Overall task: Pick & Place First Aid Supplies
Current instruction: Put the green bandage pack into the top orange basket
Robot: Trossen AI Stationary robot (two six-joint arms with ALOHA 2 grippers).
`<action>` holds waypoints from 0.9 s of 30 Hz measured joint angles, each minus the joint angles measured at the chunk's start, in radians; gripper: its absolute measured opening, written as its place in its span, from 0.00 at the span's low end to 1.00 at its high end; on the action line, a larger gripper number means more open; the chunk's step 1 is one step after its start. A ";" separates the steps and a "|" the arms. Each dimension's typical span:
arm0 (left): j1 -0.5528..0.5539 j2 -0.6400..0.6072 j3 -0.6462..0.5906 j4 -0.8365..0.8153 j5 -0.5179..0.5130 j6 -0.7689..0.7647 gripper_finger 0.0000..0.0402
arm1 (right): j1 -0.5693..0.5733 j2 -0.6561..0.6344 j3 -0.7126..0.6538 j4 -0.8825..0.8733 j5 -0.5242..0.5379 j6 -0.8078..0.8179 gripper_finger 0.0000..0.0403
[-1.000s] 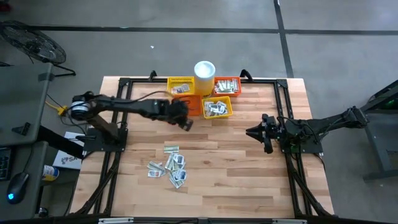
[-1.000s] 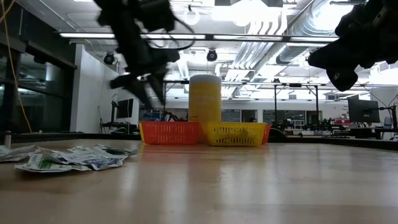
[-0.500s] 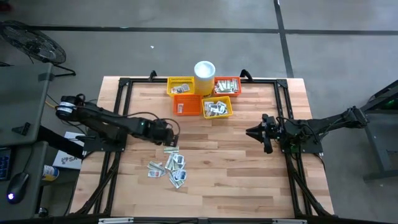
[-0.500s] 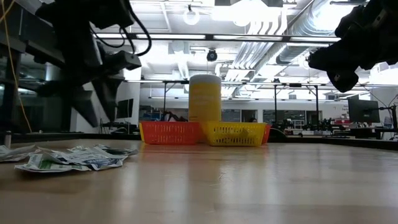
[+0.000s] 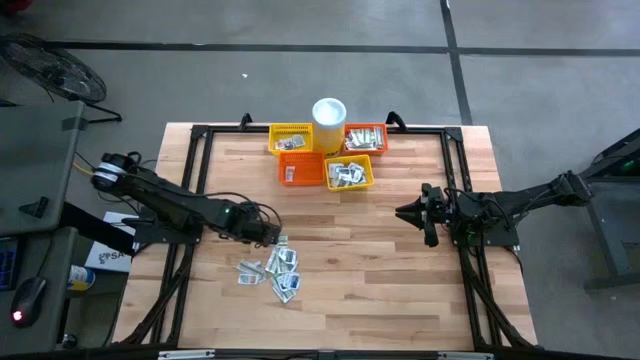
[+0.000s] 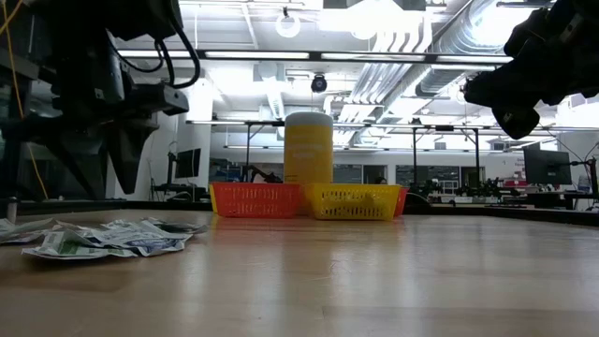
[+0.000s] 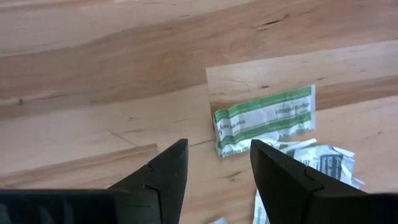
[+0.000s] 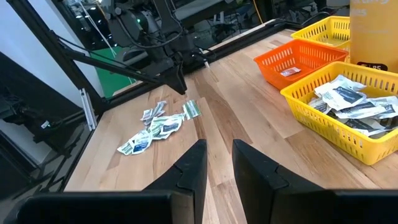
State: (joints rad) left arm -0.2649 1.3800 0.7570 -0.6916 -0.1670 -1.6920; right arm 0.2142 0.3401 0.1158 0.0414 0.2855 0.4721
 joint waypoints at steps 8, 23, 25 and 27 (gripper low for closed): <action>0.003 0.082 0.000 0.088 0.001 0.001 0.43 | 0.000 0.000 0.000 0.000 -0.004 0.002 0.17; 0.002 0.099 -0.121 0.290 0.005 -0.079 0.43 | 0.000 0.000 0.000 0.007 -0.008 0.002 0.17; 0.002 0.098 -0.150 0.312 0.010 -0.099 0.43 | 0.000 0.000 0.000 0.008 -0.008 0.003 0.17; 0.002 0.098 -0.154 0.308 0.015 -0.104 0.43 | 0.000 0.000 0.000 0.007 -0.008 0.008 0.17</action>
State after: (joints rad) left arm -0.2626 1.4776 0.6029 -0.3835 -0.1519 -1.7963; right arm 0.2142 0.3405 0.1158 0.0480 0.2775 0.4800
